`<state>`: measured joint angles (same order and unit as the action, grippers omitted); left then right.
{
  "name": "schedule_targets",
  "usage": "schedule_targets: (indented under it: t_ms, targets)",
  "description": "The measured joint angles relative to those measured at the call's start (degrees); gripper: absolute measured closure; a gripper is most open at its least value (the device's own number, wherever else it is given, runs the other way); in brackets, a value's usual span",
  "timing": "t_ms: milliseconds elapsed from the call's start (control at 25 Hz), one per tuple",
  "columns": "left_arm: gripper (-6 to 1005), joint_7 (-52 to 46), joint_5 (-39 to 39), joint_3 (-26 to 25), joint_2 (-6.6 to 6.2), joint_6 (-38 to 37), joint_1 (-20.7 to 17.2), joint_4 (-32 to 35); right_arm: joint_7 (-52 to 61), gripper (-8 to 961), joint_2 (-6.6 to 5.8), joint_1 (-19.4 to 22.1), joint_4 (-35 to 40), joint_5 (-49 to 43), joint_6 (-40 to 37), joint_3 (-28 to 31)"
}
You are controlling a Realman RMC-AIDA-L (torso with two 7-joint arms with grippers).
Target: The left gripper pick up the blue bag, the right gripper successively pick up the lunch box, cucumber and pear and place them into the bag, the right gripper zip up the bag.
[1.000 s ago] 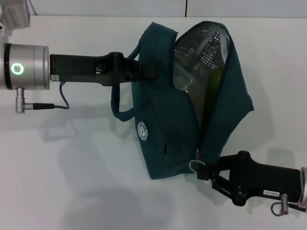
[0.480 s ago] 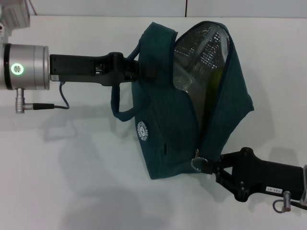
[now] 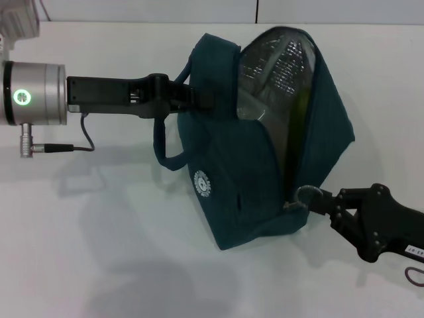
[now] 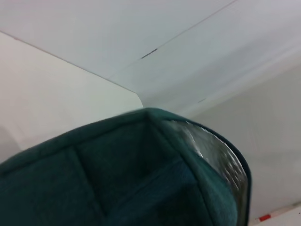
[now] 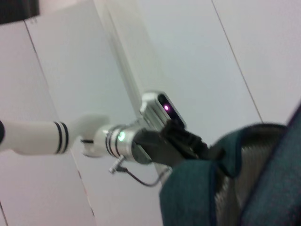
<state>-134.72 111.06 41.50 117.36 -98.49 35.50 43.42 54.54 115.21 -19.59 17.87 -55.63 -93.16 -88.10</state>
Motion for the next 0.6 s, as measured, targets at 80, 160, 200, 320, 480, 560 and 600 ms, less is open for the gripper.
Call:
schedule_targets:
  t_ms: [80,160,200,320,480,560,600]
  targets:
    - [955,1.66,-0.7,0.18,0.03,-0.26,-0.02,0.0,-0.03,947,0.01,-0.24,0.0,0.12,-0.72,0.13]
    - [955,3.54,-1.62,0.36,0.17,-0.56,-0.22,0.0,-0.04,946,0.04,-0.48,0.08,0.14,-0.81,0.15]
    - [947,4.21,-1.99,0.34,0.27,-0.57,-0.42,0.0,-0.05,946,0.09,-0.54,0.21,0.14,-0.83,0.13]
    - [925,6.65,-3.43,0.07,0.54,-0.38,-1.36,0.0,-0.05,945,0.17,-0.81,0.49,0.19,-1.26,0.06]
    - [838,10.71,-6.64,-0.07,0.7,-0.07,-3.04,-0.68,-0.06,943,0.19,-1.04,0.5,0.44,-1.72,0.08]
    - [786,13.25,-9.45,-0.17,0.75,-0.04,-4.07,-1.56,-0.26,943,0.24,-1.12,0.5,0.97,-1.91,0.09]
    - [760,14.35,-10.84,-0.18,0.75,-0.04,-4.52,-1.77,-0.6,942,0.27,-1.14,0.51,1.37,-2.04,0.1]
